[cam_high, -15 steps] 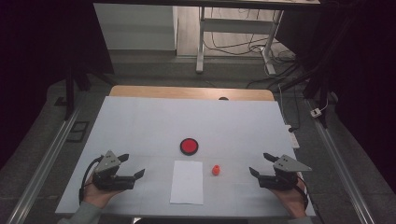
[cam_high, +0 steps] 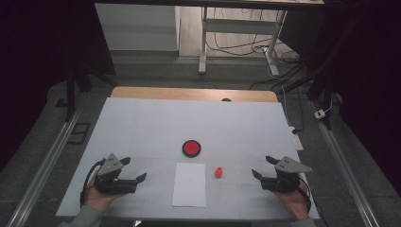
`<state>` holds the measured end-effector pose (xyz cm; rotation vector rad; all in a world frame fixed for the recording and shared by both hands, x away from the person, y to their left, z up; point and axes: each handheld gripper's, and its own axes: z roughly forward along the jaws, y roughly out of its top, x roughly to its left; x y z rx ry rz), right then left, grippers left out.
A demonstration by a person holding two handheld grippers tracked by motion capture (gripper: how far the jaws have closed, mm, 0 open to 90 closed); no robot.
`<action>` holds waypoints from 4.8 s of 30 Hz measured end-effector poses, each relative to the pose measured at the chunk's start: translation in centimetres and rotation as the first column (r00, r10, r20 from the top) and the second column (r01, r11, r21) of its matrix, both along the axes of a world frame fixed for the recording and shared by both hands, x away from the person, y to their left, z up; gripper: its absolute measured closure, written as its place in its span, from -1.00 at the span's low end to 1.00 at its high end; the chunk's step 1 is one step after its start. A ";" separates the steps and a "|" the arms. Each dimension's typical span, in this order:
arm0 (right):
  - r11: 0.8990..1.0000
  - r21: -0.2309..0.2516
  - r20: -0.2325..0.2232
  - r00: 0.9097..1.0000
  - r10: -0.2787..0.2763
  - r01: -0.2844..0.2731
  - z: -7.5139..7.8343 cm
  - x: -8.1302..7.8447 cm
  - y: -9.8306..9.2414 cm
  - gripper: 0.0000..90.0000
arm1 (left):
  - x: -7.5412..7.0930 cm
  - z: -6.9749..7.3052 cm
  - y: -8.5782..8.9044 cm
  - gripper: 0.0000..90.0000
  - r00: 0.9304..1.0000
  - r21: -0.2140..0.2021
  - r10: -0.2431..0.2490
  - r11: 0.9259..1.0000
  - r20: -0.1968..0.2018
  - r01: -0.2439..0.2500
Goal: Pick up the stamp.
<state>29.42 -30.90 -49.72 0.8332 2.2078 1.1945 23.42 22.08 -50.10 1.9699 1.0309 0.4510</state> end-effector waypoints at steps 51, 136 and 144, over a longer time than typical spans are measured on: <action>0.987 0.081 0.008 0.990 0.138 -0.139 2.4 0.1 5.0 -0.36 | 0.6 -0.5 -0.3 -0.60 1.000 0.015 -0.007 1.000 -0.010 0.008; 0.959 -0.064 -0.143 0.953 0.266 -0.277 -0.9 2.2 11.6 0.60 | 0.7 -1.6 -0.3 -0.60 0.999 0.048 -0.002 0.999 -0.045 0.004; 0.964 -0.020 -0.108 0.959 0.261 -0.265 -0.2 2.1 11.2 0.60 | 0.8 -1.7 -0.4 -0.59 0.999 0.049 -0.001 0.999 -0.043 0.003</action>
